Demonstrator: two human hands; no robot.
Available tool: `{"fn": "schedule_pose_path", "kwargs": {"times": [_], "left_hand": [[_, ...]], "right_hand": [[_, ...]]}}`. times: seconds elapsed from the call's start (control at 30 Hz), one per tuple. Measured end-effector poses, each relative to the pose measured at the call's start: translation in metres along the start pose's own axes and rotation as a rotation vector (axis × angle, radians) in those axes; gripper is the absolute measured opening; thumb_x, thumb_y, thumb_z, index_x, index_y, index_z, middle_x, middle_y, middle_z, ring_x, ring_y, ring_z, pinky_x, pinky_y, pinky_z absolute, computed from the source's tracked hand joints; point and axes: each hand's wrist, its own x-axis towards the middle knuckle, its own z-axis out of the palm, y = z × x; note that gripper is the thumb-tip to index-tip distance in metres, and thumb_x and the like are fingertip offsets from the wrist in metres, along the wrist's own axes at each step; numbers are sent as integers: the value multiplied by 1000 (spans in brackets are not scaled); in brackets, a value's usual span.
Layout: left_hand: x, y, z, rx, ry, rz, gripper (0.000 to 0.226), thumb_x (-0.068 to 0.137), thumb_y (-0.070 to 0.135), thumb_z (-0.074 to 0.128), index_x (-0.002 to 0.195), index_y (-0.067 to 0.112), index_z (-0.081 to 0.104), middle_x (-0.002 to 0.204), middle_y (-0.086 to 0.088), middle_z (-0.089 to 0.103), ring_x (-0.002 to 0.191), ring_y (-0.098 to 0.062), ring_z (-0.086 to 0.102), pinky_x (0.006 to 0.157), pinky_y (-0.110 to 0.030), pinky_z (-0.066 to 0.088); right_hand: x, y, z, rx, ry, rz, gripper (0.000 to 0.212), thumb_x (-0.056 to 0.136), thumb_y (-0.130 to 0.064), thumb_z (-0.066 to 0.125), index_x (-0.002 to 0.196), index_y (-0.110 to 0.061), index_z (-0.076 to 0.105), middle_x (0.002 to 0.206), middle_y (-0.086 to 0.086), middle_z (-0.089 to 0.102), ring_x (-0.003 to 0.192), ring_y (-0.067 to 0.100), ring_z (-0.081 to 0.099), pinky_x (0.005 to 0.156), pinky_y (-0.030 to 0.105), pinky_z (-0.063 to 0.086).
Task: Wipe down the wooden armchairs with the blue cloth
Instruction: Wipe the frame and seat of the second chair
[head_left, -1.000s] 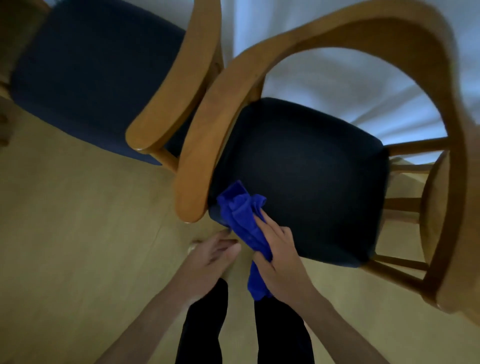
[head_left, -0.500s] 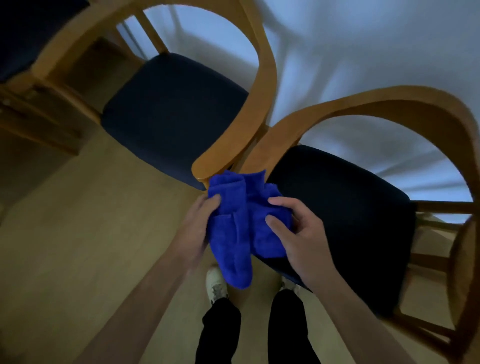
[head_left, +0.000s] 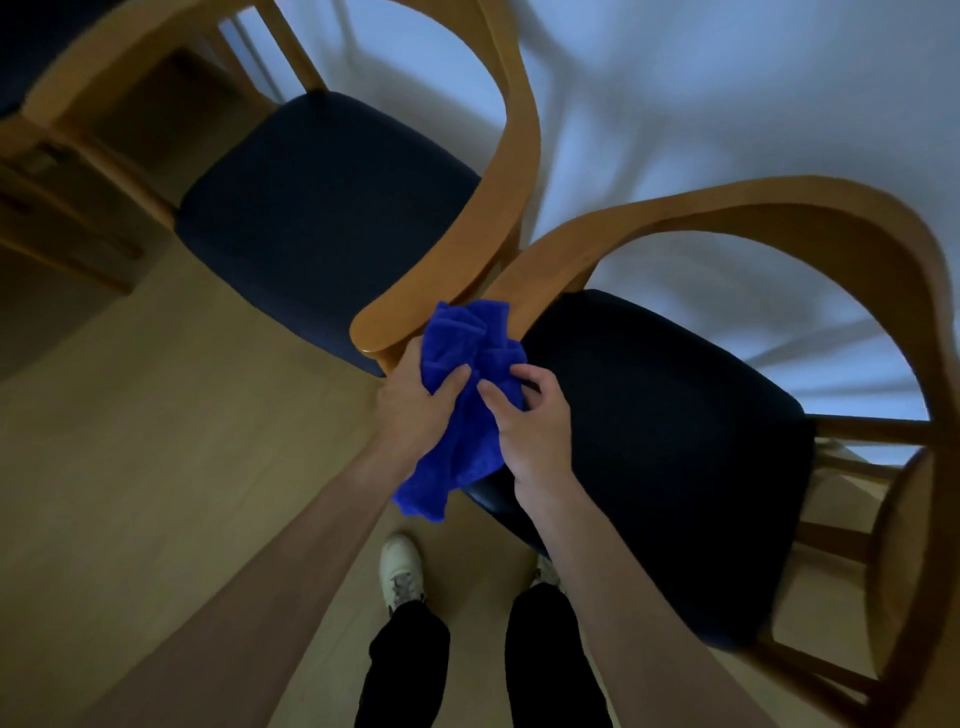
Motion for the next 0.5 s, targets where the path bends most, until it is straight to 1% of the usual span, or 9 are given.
{"fn": "schedule_pose_path", "kwargs": {"times": [0.1,0.17,0.27,0.33,0.4,0.5], "left_hand": [[9,10,17,19,-9,5,42,91,41,62,130,36,46,117,10,61,106,-15,58,94,-44,49],[16,18,31,42,-20,15,41,91,42,61,129,35,46,114,11,62,103,-15,59,90,-41,50],[25,28,55,86,-13,48,38,91,44,60,125,35,46,104,16,61,95,-10,59,80,-31,48],[28,36,69,110,-13,63,32,91,45,60,118,37,46,94,23,57,85,-1,56,67,-20,43],[31,43,77,104,-41,64,29,91,45,59,117,41,45,91,26,55,80,6,54,62,-14,37],[31,48,68,117,-101,92,24,96,43,52,119,43,45,92,28,57,80,10,55,62,-10,37]], "right_hand": [[10,-5,-10,25,21,2,37,82,-30,78,111,-37,56,108,-9,70,98,9,68,86,40,58],[19,-11,-21,33,49,5,37,82,-28,77,112,-37,56,107,-10,70,97,9,68,86,40,58],[33,-20,-41,24,92,-6,36,83,-25,76,112,-36,57,104,-10,71,95,9,68,86,40,58],[40,-26,-54,-5,110,-19,36,84,-24,75,112,-35,56,104,-11,70,95,8,68,85,39,58],[43,-35,-63,-67,128,-49,36,85,-23,75,113,-33,55,104,-12,67,93,6,66,81,33,58],[38,-51,-65,-195,134,-169,38,84,-24,75,112,-35,52,97,-16,63,84,-4,63,64,15,52]]}}
